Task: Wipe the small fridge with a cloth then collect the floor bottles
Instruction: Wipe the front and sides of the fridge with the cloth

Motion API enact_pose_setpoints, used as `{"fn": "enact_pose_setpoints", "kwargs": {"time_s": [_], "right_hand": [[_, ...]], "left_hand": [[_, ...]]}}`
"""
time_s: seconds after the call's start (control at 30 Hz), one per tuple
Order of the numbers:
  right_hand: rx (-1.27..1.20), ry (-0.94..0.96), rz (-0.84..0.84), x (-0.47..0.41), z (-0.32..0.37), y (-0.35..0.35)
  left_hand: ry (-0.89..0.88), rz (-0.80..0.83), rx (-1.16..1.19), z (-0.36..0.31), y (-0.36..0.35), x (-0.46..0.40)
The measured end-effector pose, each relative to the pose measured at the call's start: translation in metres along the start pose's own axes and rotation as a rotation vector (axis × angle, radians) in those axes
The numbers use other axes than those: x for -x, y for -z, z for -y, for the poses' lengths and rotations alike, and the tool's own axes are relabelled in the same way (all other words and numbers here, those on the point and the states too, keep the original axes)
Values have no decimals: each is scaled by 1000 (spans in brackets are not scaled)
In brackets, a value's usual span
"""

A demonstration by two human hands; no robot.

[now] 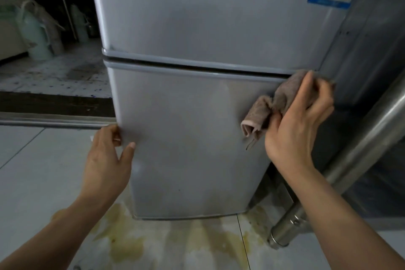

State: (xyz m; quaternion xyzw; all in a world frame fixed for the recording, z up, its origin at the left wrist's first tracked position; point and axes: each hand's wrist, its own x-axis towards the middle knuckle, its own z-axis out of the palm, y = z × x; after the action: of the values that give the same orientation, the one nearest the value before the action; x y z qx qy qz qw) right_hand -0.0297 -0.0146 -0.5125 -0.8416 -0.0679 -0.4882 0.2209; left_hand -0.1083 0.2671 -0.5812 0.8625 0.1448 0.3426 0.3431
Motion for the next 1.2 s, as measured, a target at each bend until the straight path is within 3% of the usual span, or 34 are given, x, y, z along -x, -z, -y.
{"fn": "enact_pose_setpoints", "kwargs": {"time_s": [0.13,0.3,0.47,0.57,0.73,0.87,0.93,1.07,1.2], "right_hand": [[-76,-93,-21,9,0,-20],[-274,-246,74,65,-15,-45],[-268,-393,380,127,-39,-51],[-321,-402,424,122,-43,-43],[-351,-172,86,60,-24,-34],[-254,-48,-25,55,-15,-45],[-161,100,18,82,-20,-55],[94,449,293,141,-37,-68],[110,584,290,128,-42,-58]], "left_hand": [[-31,19,31,14,-4,-3],[-33,2,65,21,-10,-2],[9,14,91,23,-11,-3],[-6,29,72,22,-7,-4],[22,57,95,15,-1,-3],[60,112,82,12,-1,7],[57,99,61,10,-1,9],[56,78,72,9,0,9],[67,93,44,11,-1,6]]}}
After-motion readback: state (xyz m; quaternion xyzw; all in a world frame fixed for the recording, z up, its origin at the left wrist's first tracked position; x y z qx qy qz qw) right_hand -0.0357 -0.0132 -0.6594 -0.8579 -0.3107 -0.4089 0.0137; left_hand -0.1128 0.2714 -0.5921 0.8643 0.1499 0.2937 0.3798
